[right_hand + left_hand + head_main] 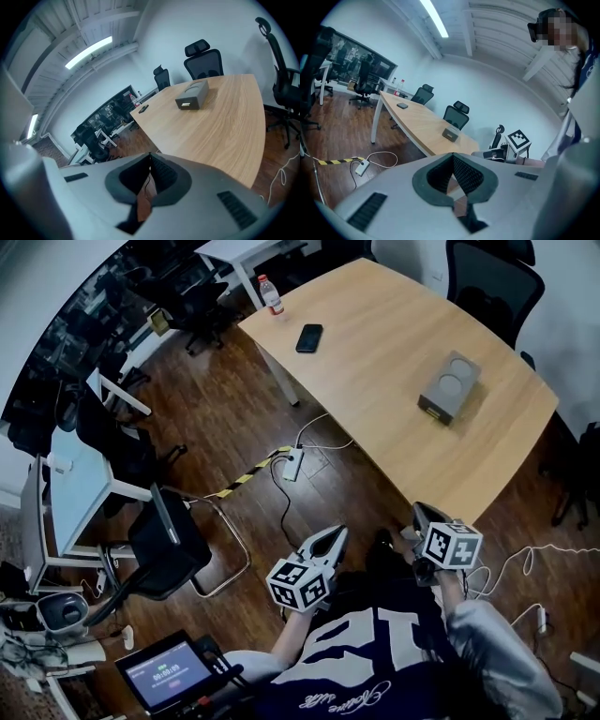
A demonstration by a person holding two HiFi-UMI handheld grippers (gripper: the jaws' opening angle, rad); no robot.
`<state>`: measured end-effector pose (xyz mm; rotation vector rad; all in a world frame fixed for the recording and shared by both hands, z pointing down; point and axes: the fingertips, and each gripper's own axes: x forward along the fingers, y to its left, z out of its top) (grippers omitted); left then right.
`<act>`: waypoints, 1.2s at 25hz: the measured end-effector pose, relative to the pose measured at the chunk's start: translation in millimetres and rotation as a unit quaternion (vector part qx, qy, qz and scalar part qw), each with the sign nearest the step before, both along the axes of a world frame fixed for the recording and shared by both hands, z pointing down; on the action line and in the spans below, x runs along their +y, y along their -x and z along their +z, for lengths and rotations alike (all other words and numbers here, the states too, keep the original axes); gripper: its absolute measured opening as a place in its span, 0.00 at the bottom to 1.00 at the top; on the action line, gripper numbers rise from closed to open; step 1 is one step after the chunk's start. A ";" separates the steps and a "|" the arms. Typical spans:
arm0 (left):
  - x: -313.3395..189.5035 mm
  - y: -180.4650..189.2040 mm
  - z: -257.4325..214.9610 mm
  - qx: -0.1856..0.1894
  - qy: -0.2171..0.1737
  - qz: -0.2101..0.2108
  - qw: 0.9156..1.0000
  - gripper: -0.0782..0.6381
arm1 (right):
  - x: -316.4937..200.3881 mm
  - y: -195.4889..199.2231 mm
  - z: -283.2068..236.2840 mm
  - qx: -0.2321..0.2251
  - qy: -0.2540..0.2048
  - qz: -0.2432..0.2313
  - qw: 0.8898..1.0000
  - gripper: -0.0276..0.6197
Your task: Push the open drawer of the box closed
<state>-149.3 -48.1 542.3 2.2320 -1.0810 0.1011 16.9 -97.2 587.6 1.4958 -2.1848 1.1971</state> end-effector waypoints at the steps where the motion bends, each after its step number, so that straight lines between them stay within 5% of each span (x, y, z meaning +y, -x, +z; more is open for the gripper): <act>1: 9.0 1.4 3.6 0.006 0.003 0.000 1.000 0.11 | 11.2 3.7 3.2 0.001 0.005 -0.004 1.000 0.04; 11: 68.8 -15.3 2.0 0.043 0.000 0.021 0.999 0.11 | 92.0 3.5 -6.6 0.016 0.009 -0.010 1.000 0.04; 20: 80.1 -23.4 4.2 0.047 0.002 -0.008 0.999 0.11 | 112.8 -2.8 -11.6 0.003 -0.003 -0.021 1.000 0.04; 30: 133.3 -126.9 -0.7 0.039 0.002 0.061 0.997 0.11 | 177.7 -79.6 -19.0 -0.011 -0.019 0.003 1.000 0.04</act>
